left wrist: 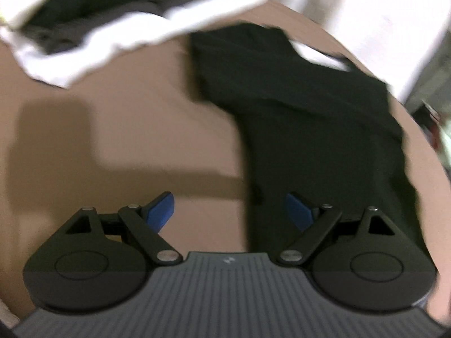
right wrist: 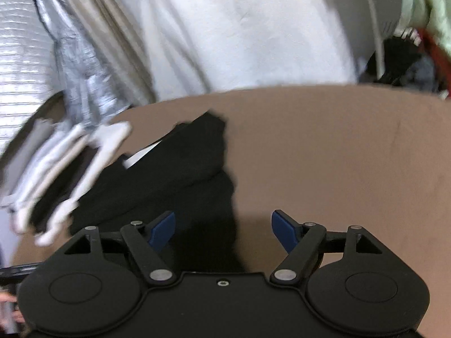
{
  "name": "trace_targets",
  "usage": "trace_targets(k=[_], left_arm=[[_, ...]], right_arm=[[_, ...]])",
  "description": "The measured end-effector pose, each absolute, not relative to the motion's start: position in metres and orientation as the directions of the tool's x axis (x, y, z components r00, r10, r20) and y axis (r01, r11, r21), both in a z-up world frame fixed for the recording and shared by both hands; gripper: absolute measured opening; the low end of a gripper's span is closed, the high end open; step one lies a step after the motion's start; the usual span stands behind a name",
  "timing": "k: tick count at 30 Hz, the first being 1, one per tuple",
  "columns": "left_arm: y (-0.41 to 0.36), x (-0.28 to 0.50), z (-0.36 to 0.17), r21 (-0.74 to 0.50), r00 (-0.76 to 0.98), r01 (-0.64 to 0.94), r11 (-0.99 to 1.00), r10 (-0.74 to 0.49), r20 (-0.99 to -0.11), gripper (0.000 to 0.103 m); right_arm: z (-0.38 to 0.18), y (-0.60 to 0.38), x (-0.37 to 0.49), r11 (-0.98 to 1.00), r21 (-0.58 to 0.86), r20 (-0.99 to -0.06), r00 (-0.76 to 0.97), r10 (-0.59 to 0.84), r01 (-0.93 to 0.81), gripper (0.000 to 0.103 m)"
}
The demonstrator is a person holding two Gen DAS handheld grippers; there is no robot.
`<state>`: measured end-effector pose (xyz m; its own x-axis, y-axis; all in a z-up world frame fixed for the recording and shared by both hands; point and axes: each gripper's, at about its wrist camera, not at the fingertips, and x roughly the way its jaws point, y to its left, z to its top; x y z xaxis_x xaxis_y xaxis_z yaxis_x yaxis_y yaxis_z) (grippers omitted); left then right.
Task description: Fold clothes
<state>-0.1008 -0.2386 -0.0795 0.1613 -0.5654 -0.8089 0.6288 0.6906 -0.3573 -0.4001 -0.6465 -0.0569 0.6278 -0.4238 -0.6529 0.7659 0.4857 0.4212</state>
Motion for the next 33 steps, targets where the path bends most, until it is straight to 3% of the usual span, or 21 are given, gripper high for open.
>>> trace_targets(k=[4,7,10,11,12,13,17,19,26,28,29,30,31,33], left_arm=[[-0.235,-0.127,-0.093,-0.334,0.054,0.671,0.662,-0.492,-0.869,0.090],[-0.231,-0.149,-0.094,-0.233,0.102,0.711,0.663,-0.426,-0.899,0.091],[-0.228,-0.168,-0.093,-0.227,0.075,0.752,0.619,-0.423,-0.903,0.091],[-0.227,-0.175,-0.093,-0.236,0.060,0.769,0.594,-0.435,-0.898,0.081],[-0.225,-0.183,-0.093,-0.250,0.043,0.789,0.561,-0.457,-0.889,0.056],[-0.224,-0.188,-0.092,-0.264,0.023,0.802,0.536,-0.468,-0.883,0.051],[-0.216,-0.204,-0.095,-0.406,-0.155,0.795,0.450,-0.497,-0.854,0.050],[-0.212,-0.210,-0.101,-0.462,-0.230,0.778,0.426,-0.490,-0.840,0.055],[-0.214,-0.210,-0.109,-0.481,-0.246,0.773,0.413,-0.504,-0.828,0.061],[-0.220,-0.212,-0.109,-0.443,-0.219,0.807,0.391,-0.498,-0.839,0.056],[-0.223,-0.214,-0.107,-0.419,-0.200,0.827,0.376,-0.499,-0.843,0.037],[-0.225,-0.218,-0.105,-0.389,-0.181,0.851,0.354,-0.497,-0.849,0.013],[-0.226,-0.221,-0.103,-0.355,-0.157,0.870,0.343,-0.489,-0.858,0.009],[-0.229,-0.220,-0.101,-0.321,-0.136,0.887,0.332,-0.477,-0.868,0.005]], right_arm=[[-0.066,-0.622,-0.398,0.606,0.318,-0.741,0.590,-0.321,0.730,0.081],[-0.076,-0.609,-0.398,0.635,0.277,-0.794,0.544,-0.271,0.721,0.081],[-0.085,-0.603,-0.408,0.628,0.296,-0.811,0.536,-0.233,0.720,0.081],[-0.089,-0.605,-0.415,0.604,0.340,-0.810,0.551,-0.202,0.721,0.081],[-0.092,-0.607,-0.424,0.575,0.382,-0.808,0.564,-0.172,0.724,0.081],[-0.094,-0.609,-0.432,0.547,0.419,-0.804,0.576,-0.147,0.725,0.081],[-0.101,-0.612,-0.456,0.496,0.446,-0.812,0.570,-0.126,0.745,0.081],[-0.105,-0.612,-0.457,0.490,0.431,-0.828,0.548,-0.120,0.758,0.081],[-0.125,-0.612,-0.451,0.504,0.429,-0.865,0.501,-0.008,0.749,0.081],[-0.130,-0.612,-0.449,0.510,0.429,-0.872,0.489,0.019,0.745,0.081],[-0.133,-0.612,-0.447,0.514,0.426,-0.874,0.486,0.022,0.744,0.081],[-0.136,-0.612,-0.446,0.513,0.437,-0.870,0.492,0.034,0.739,0.079],[-0.141,-0.610,-0.444,0.510,0.476,-0.853,0.517,0.071,0.716,0.071],[-0.151,-0.608,-0.432,0.517,0.547,-0.819,0.549,0.168,0.658,0.013]])
